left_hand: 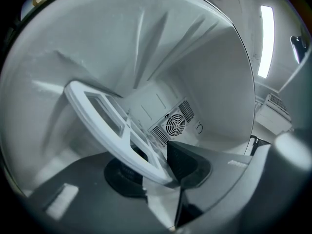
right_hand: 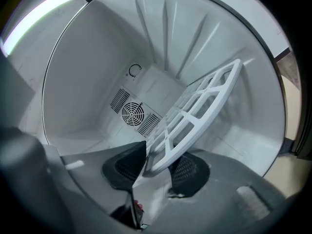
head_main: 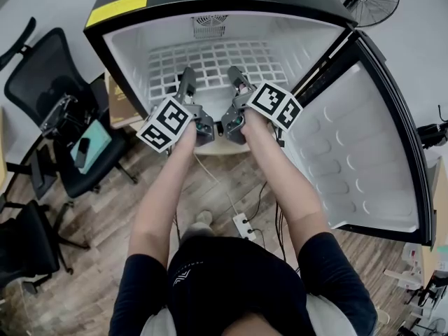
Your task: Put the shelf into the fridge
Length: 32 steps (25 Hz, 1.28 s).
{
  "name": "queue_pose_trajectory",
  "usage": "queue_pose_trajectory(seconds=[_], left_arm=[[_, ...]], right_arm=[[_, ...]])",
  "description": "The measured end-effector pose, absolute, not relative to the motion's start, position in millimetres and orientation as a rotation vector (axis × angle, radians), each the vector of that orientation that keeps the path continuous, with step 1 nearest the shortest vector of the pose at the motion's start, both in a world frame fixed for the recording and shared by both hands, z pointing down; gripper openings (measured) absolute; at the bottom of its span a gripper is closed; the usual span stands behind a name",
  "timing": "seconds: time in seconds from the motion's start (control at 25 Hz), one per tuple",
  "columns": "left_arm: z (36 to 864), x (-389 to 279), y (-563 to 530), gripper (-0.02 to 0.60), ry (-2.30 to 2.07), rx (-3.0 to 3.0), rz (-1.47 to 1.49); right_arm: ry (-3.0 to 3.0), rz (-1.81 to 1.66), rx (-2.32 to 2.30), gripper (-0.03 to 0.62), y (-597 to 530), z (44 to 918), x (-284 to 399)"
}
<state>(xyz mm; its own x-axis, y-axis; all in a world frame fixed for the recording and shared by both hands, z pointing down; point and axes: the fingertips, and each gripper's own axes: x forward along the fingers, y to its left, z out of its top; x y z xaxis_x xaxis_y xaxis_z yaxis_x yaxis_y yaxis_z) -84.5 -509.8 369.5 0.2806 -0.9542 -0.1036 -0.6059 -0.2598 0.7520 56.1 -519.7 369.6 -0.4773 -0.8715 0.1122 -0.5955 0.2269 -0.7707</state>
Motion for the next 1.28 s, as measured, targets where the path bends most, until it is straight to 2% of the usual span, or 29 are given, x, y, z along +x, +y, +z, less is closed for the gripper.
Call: queue_pose_trajectory(seconds=[0.88,0.96,1.08,1.16,1.28], left_arm=[[374.1,-84.2,-476.4,0.146,-1.317,1.924,-0.757],[374.7,-84.2,-467.8,0.118,-1.319,1.938,-0.745],[378.1,-85.1,-454.6,0.116,-1.325,1.945,-0.718],[380.1,-86.7,-446.5,0.068,-1.346,1.956,-0.688],[381.3,-86.7,-435.6,0.039,-1.363,1.982,-0.650]], right_arm=[[2.109,-1.126,-1.381,0.129,-482.0,369.8,66.1],[2.101,-1.111,-1.397,0.123,-472.9,367.7,71.0],[2.091,-1.081,-1.421,0.083,-458.3,364.6,80.9],[2.097,-1.053,-1.428,0.077,-449.7,361.4,85.8],[2.105,-1.030,-1.429,0.077,-438.5,358.1,90.9]])
